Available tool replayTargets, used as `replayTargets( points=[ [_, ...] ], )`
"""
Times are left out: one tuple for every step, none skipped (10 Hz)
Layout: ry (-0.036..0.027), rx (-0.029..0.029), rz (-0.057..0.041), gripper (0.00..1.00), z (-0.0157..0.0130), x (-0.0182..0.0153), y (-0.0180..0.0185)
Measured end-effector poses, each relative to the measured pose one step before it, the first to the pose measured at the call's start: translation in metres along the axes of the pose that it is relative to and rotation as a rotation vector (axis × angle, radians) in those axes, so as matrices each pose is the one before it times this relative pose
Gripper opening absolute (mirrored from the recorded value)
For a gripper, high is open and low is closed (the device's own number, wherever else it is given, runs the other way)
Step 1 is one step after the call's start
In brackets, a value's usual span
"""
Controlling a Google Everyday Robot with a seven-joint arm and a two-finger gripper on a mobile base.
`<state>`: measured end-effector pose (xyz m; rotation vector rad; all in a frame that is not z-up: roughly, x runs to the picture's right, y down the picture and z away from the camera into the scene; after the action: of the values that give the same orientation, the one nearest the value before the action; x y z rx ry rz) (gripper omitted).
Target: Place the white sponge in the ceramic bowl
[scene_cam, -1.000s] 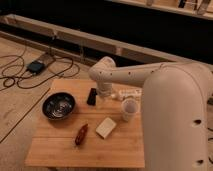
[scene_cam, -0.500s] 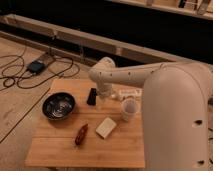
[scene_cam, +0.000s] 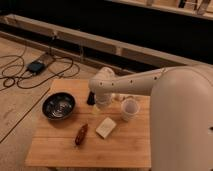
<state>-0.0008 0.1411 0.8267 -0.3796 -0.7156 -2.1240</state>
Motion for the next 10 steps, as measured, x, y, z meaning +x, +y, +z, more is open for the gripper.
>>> replayTargets(
  points=[
    [-0.00876, 0.01479, 0.01748, 0.8, 0.00655, -0.00663, -0.00467],
    [-0.01329, 0.01456, 0.01755, 0.8, 0.00884, -0.00767, -0.00504],
    [-0.01243, 0.00664, 0.01339, 0.8, 0.00795, -0.00621, -0.0015],
    [-0.0122, 0.00829, 0.01036, 0.8, 0.0073, -0.00415, -0.0023],
    [-0.01184, 0.00748, 0.00934, 0.8, 0.0069, -0.00255, -0.00167],
    [-0.00847, 0.00478, 0.00566, 0.8, 0.00494, -0.00117, -0.00089],
    [-0.01052, 0.00503, 0.00458, 0.8, 0.00539, -0.00077, -0.00101],
    [-0.0089, 0.00323, 0.00344, 0.8, 0.00387, -0.00088, -0.00013],
    [-0.01223, 0.00322, 0.00381, 0.8, 0.00427, -0.00129, -0.00024],
    [-0.01003, -0.00015, 0.00064, 0.8, 0.00242, -0.00097, -0.00011]
  ],
)
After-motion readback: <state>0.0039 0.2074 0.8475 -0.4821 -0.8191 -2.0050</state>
